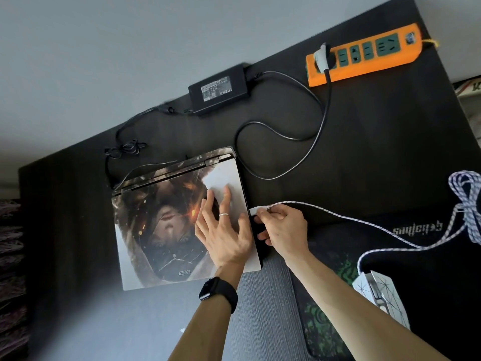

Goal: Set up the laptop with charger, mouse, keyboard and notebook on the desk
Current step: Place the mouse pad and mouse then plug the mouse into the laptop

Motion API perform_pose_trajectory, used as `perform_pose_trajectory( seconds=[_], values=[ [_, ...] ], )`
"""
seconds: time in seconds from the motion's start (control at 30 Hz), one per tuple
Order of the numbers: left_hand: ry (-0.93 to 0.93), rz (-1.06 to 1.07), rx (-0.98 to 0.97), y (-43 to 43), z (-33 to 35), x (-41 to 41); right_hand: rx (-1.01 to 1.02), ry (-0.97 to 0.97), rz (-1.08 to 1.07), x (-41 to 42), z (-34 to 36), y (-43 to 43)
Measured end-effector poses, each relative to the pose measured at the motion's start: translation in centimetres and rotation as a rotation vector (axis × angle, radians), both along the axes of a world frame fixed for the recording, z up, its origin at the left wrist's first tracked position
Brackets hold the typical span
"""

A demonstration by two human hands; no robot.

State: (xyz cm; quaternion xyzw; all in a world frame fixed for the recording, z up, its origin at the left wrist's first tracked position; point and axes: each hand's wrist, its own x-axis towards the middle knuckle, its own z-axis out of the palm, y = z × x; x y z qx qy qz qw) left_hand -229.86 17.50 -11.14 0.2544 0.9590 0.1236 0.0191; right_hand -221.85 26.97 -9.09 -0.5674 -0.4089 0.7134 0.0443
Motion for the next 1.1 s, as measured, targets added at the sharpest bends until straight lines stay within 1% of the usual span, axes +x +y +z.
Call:
perform_pose_trajectory(
  seconds=[0.27, 0.4, 0.47, 0.53, 0.6, 0.7, 0.73, 0.77, 0.83, 0.9, 1.0, 1.03, 1.1],
  values=[
    [0.005, -0.018, -0.025, -0.2, -0.1, -0.2, 0.046, -0.011, 0.02, -0.1, -0.2, -0.3],
    [0.013, -0.044, -0.049, -0.5, -0.2, -0.8, 0.027, -0.013, 0.18, 0.3, 0.3, -0.2],
    [0.005, -0.068, -0.067, -0.3, -0.1, -0.6, 0.092, -0.018, 0.211, 2.3, 1.3, 0.0],
    [-0.029, -0.068, -0.08, -0.1, 0.2, -0.1, 0.226, -0.047, 0.206, 6.1, 2.9, 0.2],
    [-0.085, -0.097, -0.056, 0.1, 1.0, 0.9, 0.394, -0.131, 0.233, 10.8, 4.4, 0.2],
    [-0.096, -0.281, -0.044, -0.5, 2.5, 4.3, 0.606, -0.334, 0.336, 17.7, 5.7, -0.2],
    [-0.106, -0.334, -0.038, -0.8, 3.0, 6.1, 0.647, -0.403, 0.366, 19.6, 5.8, -0.4],
    [-0.123, -0.373, -0.026, -1.2, 3.3, 8.0, 0.656, -0.467, 0.394, 21.2, 5.8, -0.6],
    [-0.194, -0.423, -0.033, -2.1, 3.9, 11.8, 0.577, -0.568, 0.481, 23.6, 5.6, -1.3],
    [-0.278, -0.436, -0.111, -2.9, 4.0, 14.5, 0.513, -0.627, 0.601, 24.5, 4.9, -2.2],
    [-0.435, -0.388, -0.299, -4.3, 3.8, 16.1, 0.598, -0.656, 0.719, 24.1, 3.4, -3.4],
    [-0.474, -0.39, -0.359, -4.7, 3.8, 16.2, 0.631, -0.663, 0.717, 23.8, 3.1, -3.6],
    [-0.499, -0.41, -0.411, -5.1, 3.9, 16.0, 0.676, -0.675, 0.678, 23.3, 2.7, -3.8]
  ],
)
